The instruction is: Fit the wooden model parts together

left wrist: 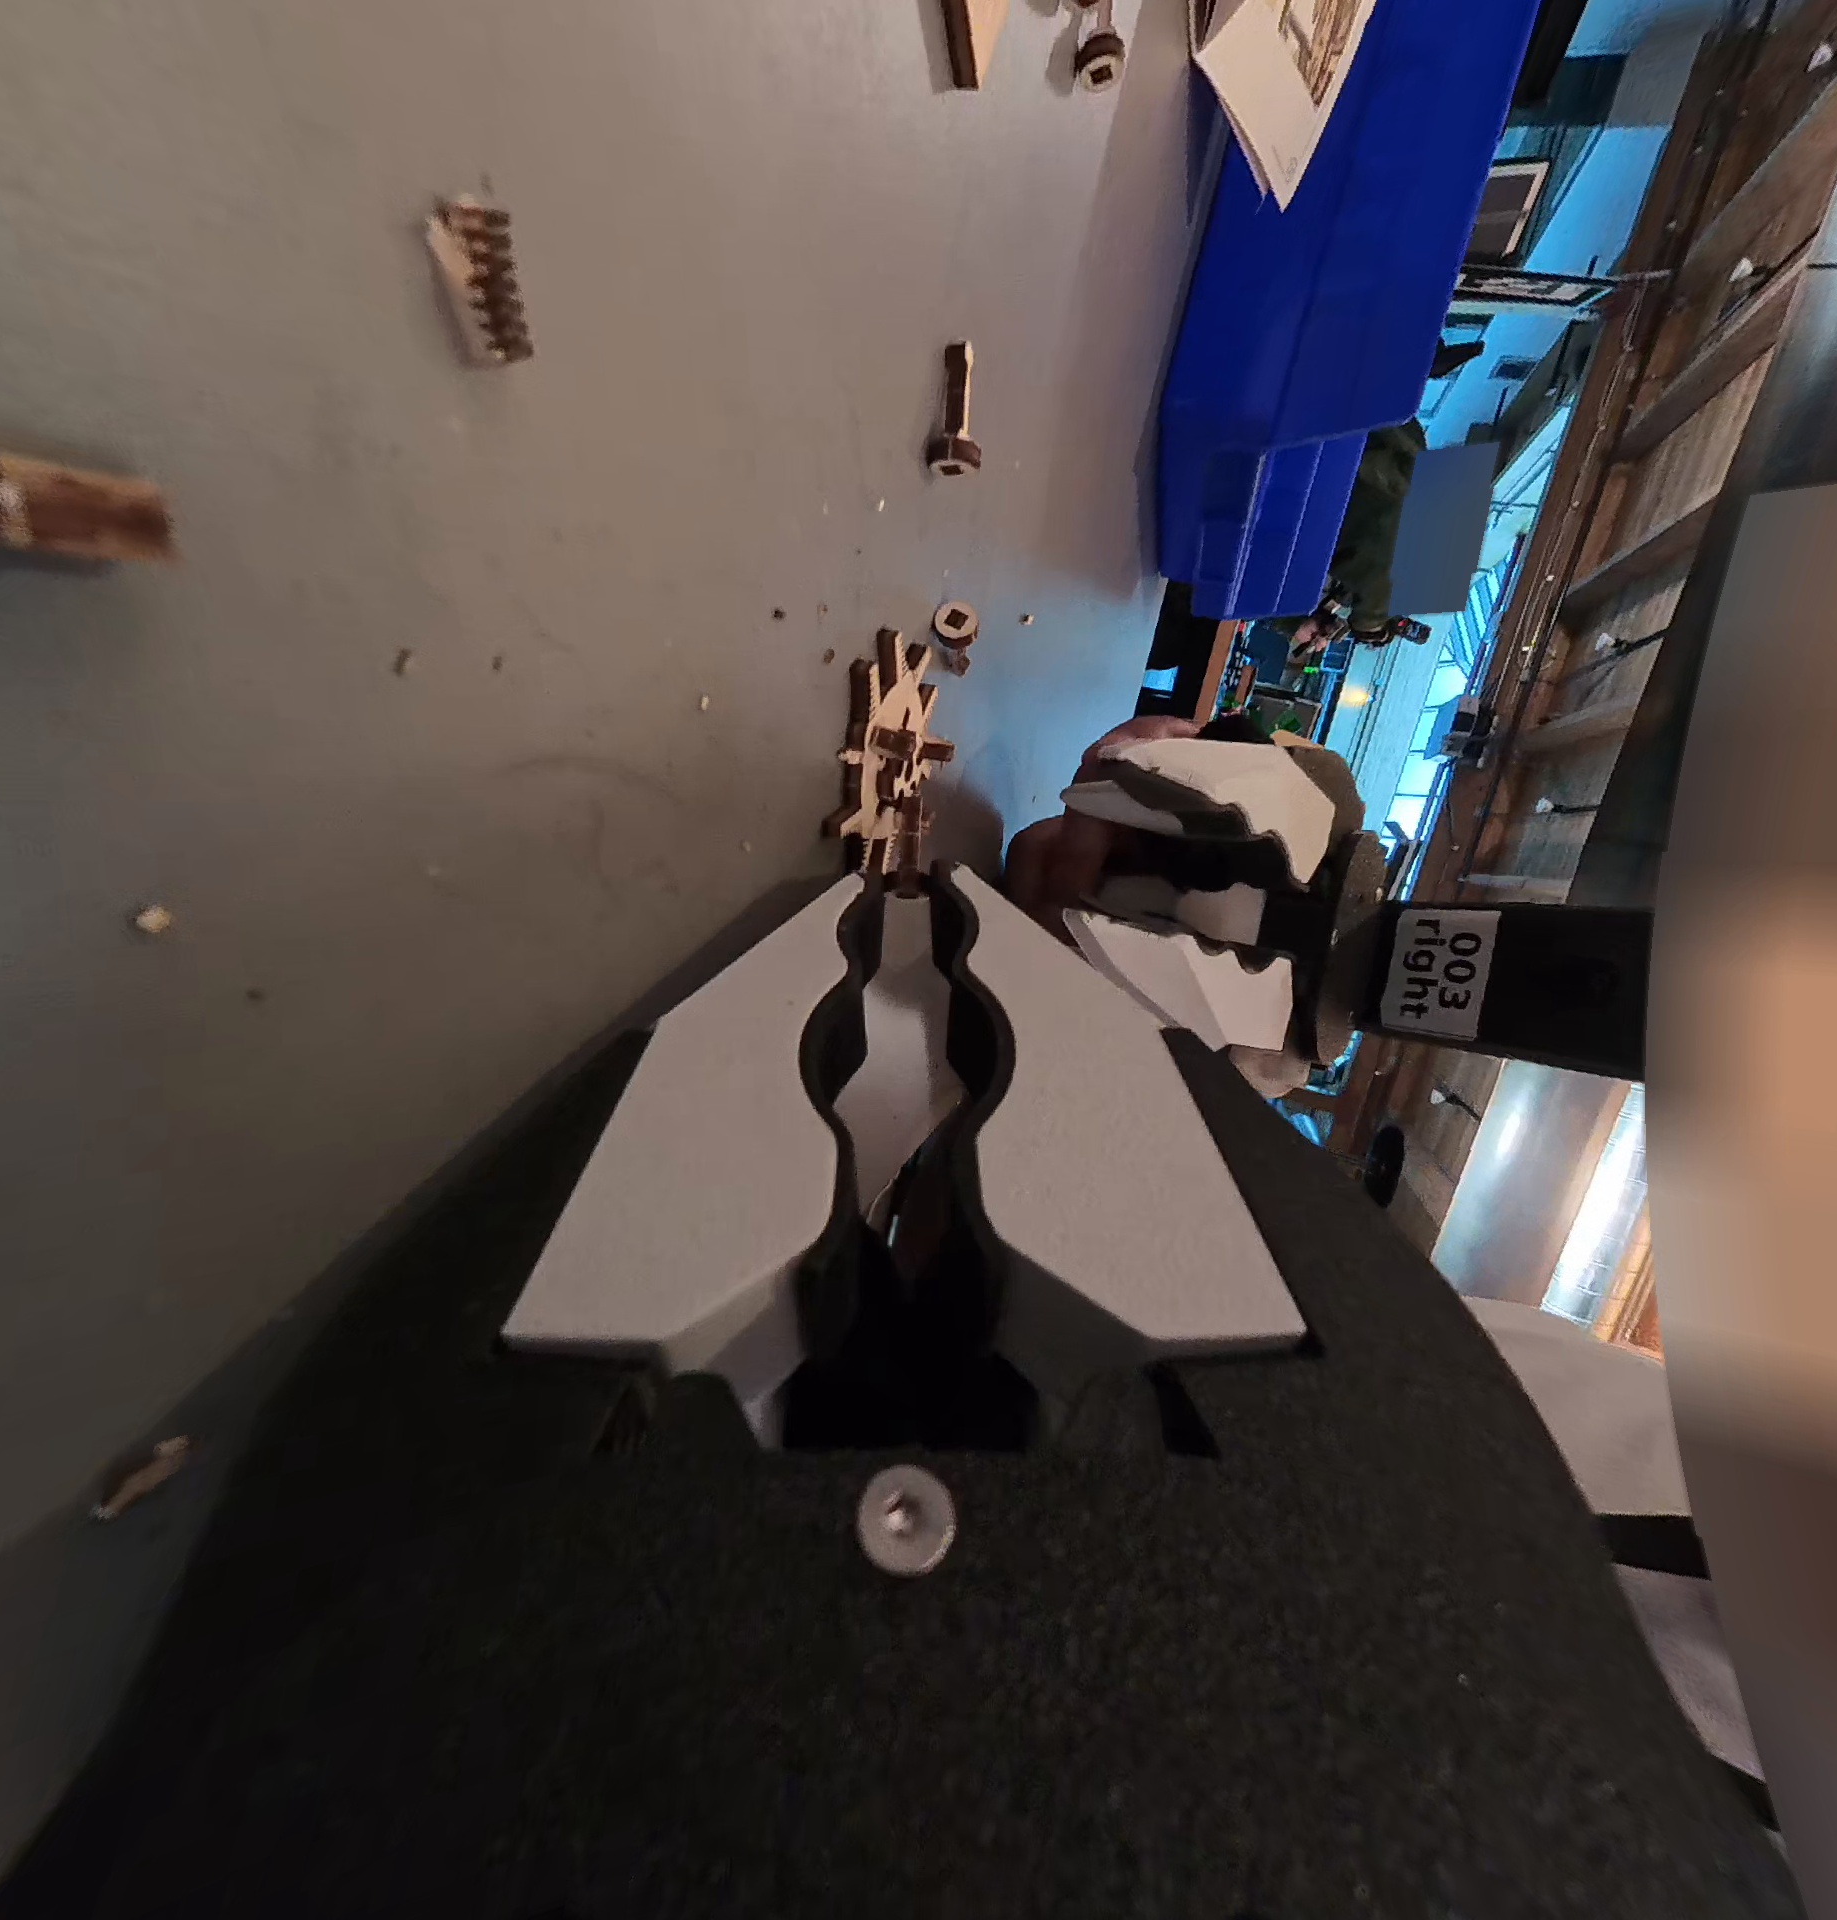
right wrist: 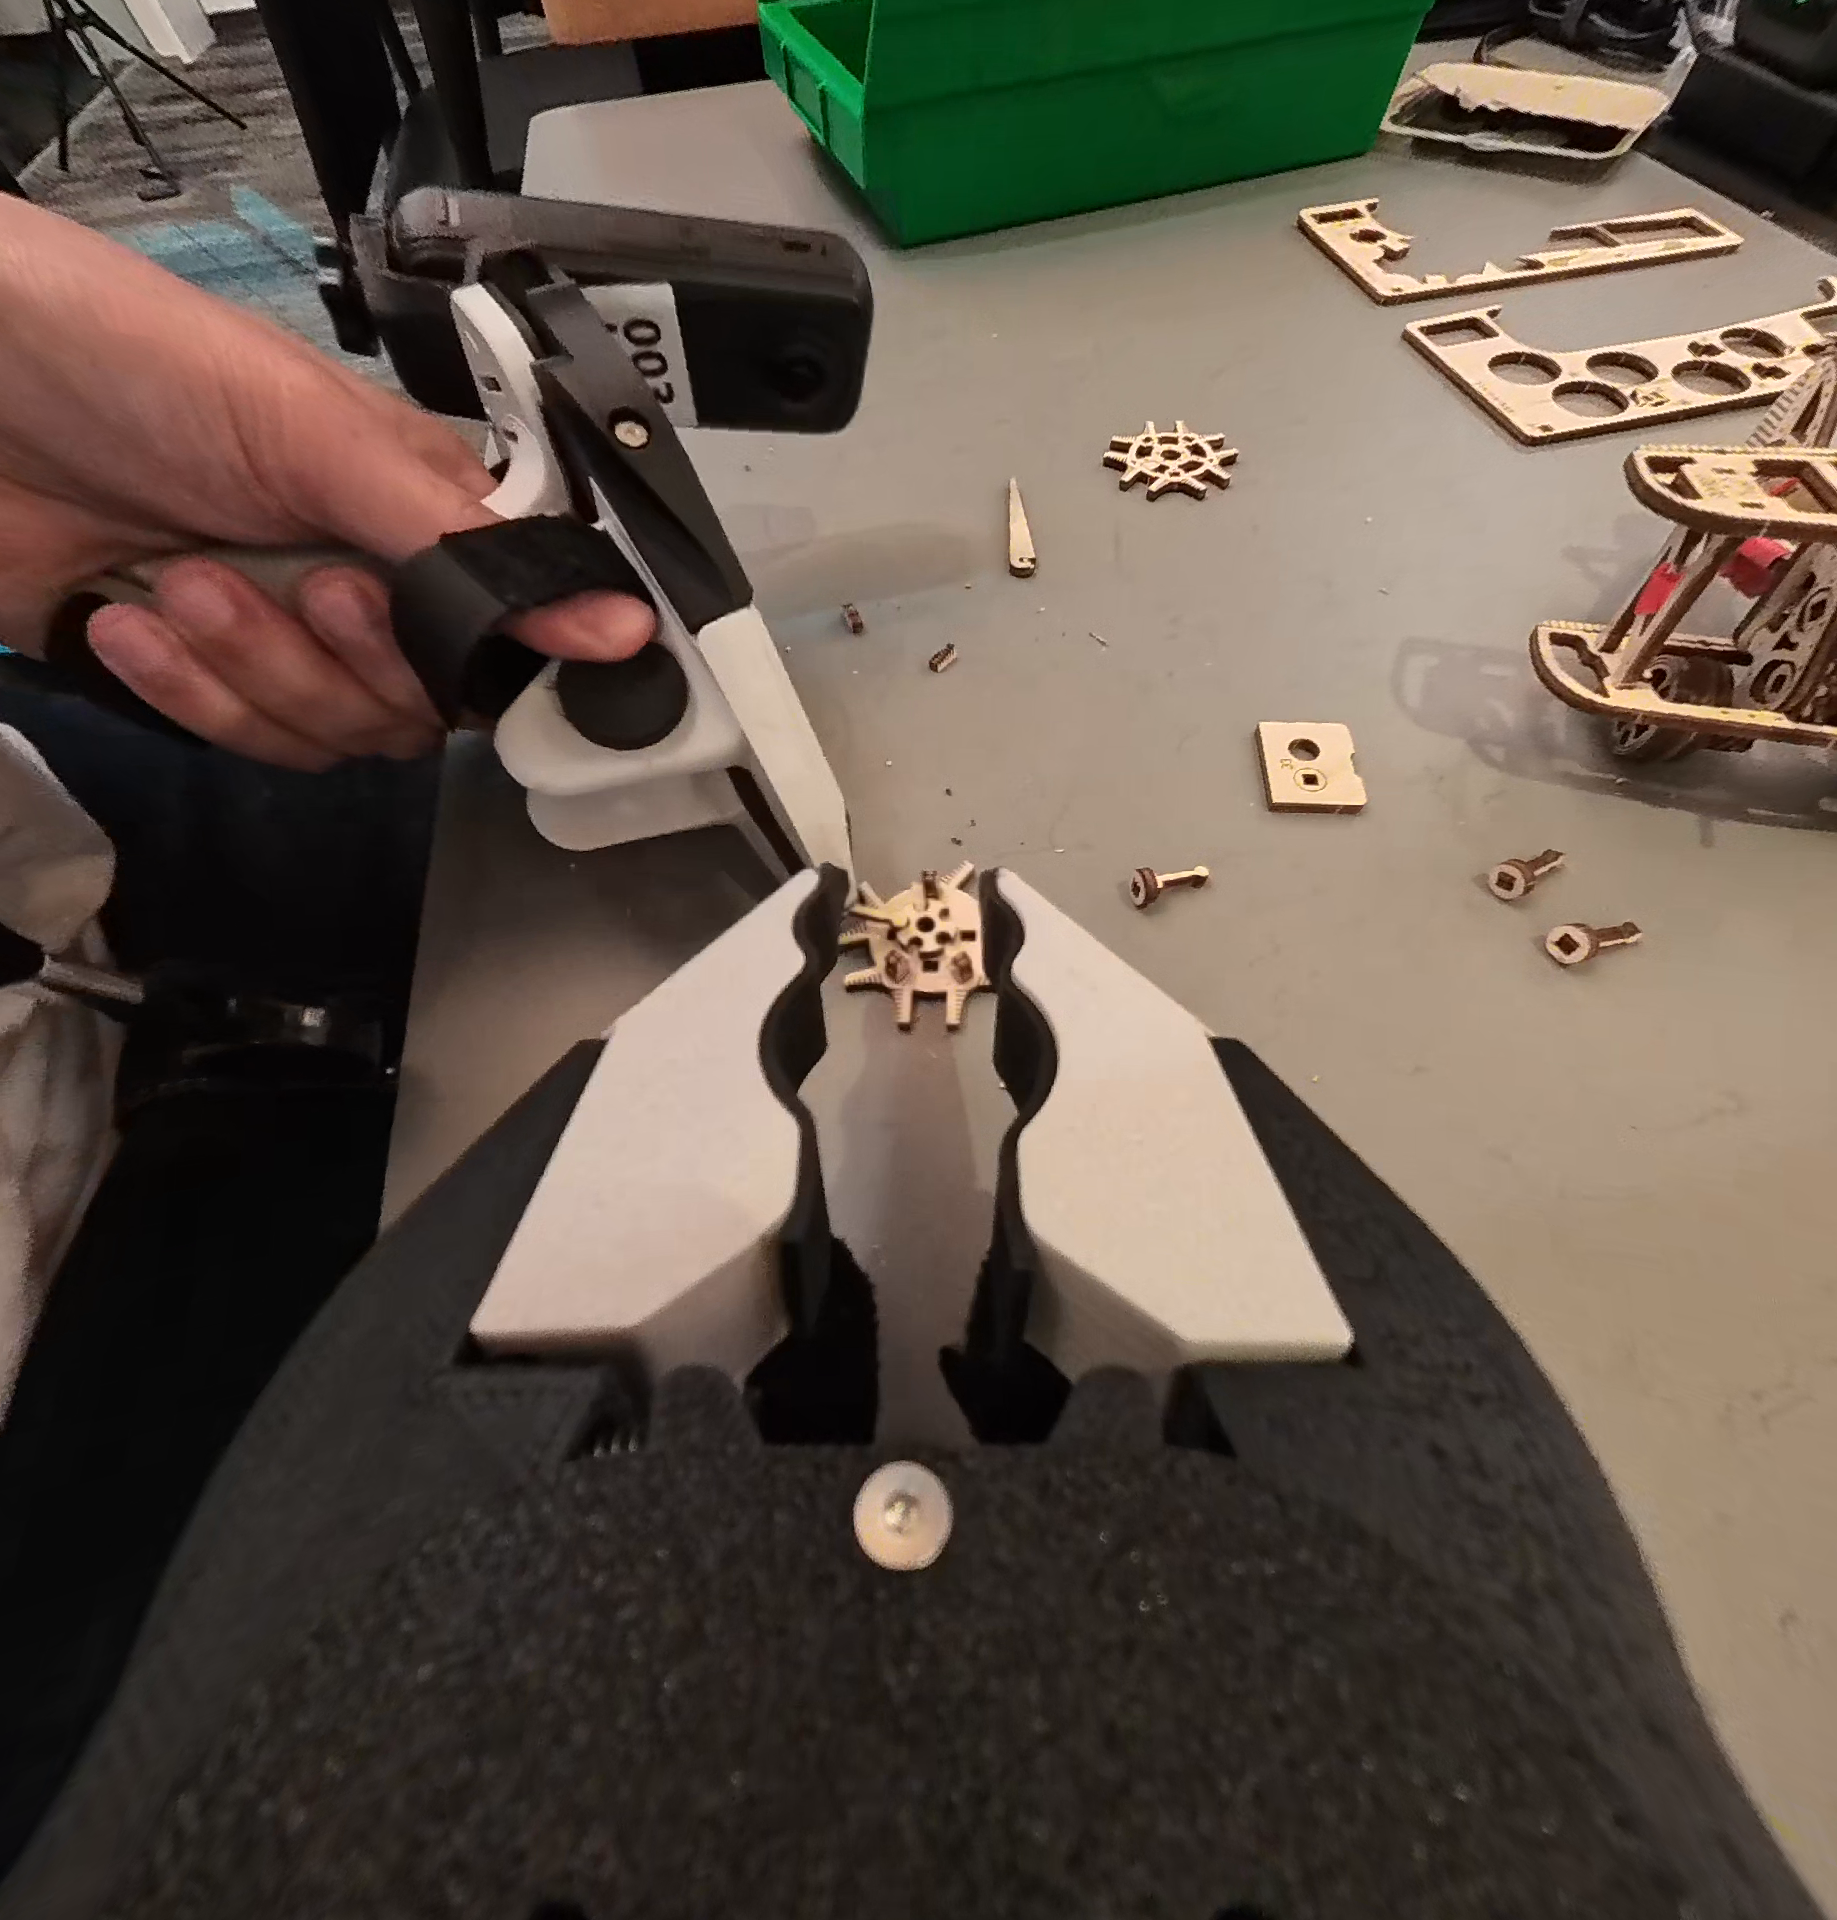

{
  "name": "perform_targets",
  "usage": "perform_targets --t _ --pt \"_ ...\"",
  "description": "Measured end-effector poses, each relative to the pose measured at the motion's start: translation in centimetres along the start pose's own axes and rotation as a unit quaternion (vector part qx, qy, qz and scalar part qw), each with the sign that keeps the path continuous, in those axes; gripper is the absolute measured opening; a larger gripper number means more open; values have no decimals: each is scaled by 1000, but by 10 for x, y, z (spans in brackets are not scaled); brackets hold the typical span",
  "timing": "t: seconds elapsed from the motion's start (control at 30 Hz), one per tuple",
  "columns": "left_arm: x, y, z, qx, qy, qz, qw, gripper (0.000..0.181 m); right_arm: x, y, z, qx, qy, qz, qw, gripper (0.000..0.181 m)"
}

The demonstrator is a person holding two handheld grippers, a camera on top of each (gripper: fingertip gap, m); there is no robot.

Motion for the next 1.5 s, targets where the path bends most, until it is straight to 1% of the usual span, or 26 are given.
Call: perform_targets --t 0.23,0.47,0.87,1.5 --pt "0 2 2 6 -19 15 1000 7 2 0 2 13 18 -21 1000 26" --pt "-1 1 2 5 -8 13 1000 6 1 0 2 14 21 -20 999 25" --pt "1 1 1 5 -16 31 999 7 1 0 2 13 29 -20 999 25" --pt "-1 4 2 10 -9 44 999 7 0 0 0 10 40 -23 999 25"
Point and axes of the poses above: each gripper's, where its closed fingertips meet, z back along the fingers, y out of its top, x = y × z across the jaws, the point moved 7 cm from there along z, back along the fingers, and after that the axes turned 15 degrees about z, right-handed, at the moved point
